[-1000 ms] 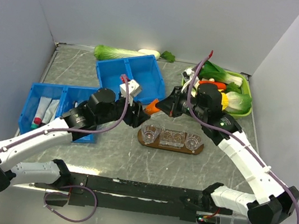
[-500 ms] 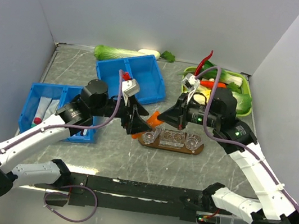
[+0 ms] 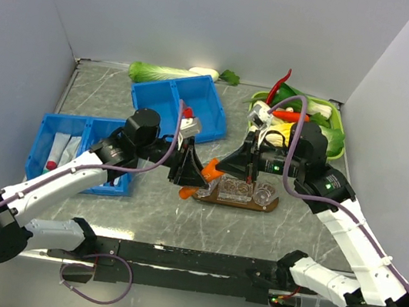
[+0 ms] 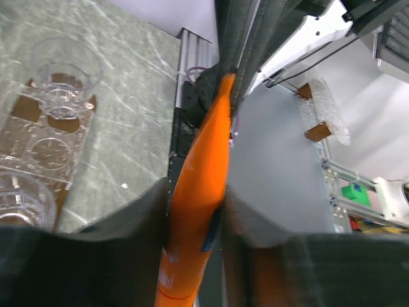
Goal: Prepare toiletry sets of a toothbrush and toothpaste on the tray
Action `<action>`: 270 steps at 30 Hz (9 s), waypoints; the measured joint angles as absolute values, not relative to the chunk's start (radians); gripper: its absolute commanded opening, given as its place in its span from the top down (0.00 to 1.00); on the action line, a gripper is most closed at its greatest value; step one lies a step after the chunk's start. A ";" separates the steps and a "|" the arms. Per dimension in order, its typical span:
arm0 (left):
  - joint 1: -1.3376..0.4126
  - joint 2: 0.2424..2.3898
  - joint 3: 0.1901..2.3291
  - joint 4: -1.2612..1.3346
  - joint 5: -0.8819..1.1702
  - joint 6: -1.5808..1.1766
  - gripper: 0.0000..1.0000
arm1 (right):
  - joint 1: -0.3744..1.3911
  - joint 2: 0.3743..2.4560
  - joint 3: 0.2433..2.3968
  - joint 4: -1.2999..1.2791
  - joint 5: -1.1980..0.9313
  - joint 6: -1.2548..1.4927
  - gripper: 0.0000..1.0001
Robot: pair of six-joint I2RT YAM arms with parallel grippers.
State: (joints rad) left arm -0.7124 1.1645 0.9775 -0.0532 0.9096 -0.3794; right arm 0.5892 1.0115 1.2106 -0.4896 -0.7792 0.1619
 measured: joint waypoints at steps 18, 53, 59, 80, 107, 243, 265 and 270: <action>-0.714 1.151 0.989 -0.088 0.781 -0.331 0.01 | 0.588 0.929 1.210 -0.540 -0.537 0.154 1.00; -0.567 1.013 0.919 -0.096 -0.006 -0.338 0.04 | 0.588 1.022 1.216 -0.735 0.159 0.088 1.00; -0.567 1.032 0.919 -0.096 0.000 -0.338 0.04 | 0.588 1.037 1.202 -0.731 0.146 0.096 1.00; -0.567 1.046 0.919 -0.096 0.014 -0.339 0.03 | 0.590 1.040 1.156 -0.719 0.142 0.113 1.00; -0.567 1.062 0.919 -0.096 0.029 -0.338 0.03 | 0.598 1.102 1.102 -0.664 0.165 0.105 1.00; 0.402 1.447 0.915 -0.479 -0.233 -0.430 0.59 | 0.630 0.882 1.159 -0.633 0.223 0.100 0.26; 0.381 1.597 0.978 -0.506 -0.314 -0.432 0.48 | 0.630 0.841 1.156 -0.637 0.244 0.110 0.25; 0.362 1.632 0.991 -0.515 -0.336 -0.430 0.49 | 0.630 0.826 1.150 -0.636 0.249 0.110 0.25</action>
State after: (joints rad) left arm 0.3618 1.6318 0.9913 -0.5148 -0.3363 -0.4305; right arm 0.6304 0.8261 1.1496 -0.6365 0.2489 0.1097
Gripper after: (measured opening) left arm 0.526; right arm 0.746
